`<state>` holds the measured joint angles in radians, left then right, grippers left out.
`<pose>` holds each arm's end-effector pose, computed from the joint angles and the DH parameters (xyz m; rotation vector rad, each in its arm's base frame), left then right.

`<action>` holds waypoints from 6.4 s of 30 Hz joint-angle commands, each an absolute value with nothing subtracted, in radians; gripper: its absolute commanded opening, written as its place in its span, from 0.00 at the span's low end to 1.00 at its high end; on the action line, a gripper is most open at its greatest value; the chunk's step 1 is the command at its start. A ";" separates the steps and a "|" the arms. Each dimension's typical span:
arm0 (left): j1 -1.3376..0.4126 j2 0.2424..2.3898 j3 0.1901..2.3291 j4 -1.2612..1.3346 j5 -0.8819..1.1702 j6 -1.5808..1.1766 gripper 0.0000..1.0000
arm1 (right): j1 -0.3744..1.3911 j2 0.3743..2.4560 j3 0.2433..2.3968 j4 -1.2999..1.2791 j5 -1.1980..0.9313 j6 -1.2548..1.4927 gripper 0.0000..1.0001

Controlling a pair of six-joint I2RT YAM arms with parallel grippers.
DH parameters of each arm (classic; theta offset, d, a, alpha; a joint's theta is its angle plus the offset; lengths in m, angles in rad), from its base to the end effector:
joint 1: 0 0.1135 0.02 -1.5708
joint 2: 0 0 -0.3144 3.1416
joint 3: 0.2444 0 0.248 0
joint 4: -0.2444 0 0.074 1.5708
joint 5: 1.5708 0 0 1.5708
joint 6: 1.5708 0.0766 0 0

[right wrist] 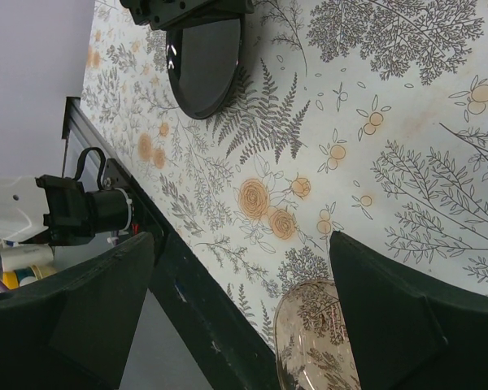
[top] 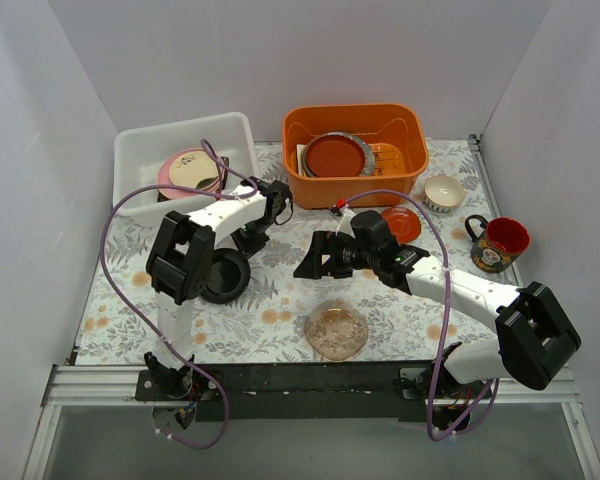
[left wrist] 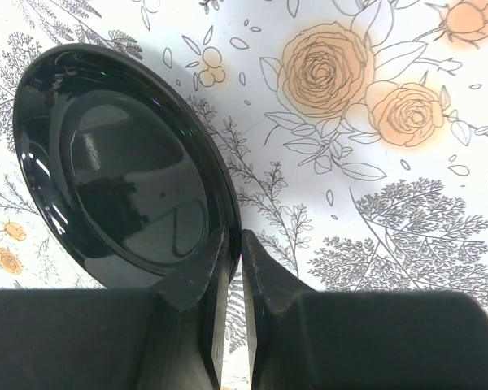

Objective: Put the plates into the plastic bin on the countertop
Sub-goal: Move the plate to the center of the board, then pick up the plate at the center of the board.

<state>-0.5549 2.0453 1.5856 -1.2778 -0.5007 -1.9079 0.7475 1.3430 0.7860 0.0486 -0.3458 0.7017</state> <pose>0.3445 -0.1703 0.2009 -1.6394 2.1338 0.4409 0.2116 0.2315 0.2724 -0.2864 2.2767 1.1875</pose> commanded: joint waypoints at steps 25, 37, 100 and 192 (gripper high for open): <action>-0.578 1.738 1.282 -0.803 -0.373 -1.505 0.25 | 0.752 1.295 0.755 0.049 -0.333 0.683 0.96; -0.586 1.680 1.261 -0.753 -0.341 -1.448 0.46 | 0.752 1.289 0.749 0.048 -0.328 0.683 0.96; 0.270 0.907 0.434 -0.578 0.417 -1.606 0.89 | 0.704 1.197 0.706 -0.054 -0.160 0.640 0.98; 0.121 0.847 0.581 -0.430 0.356 -1.623 0.00 | 0.634 1.035 0.532 -0.161 0.268 0.505 0.97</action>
<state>0.1249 0.8272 0.5056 -0.4221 0.3698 -1.6558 0.6369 1.0458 0.5404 -0.2005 0.2420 0.5182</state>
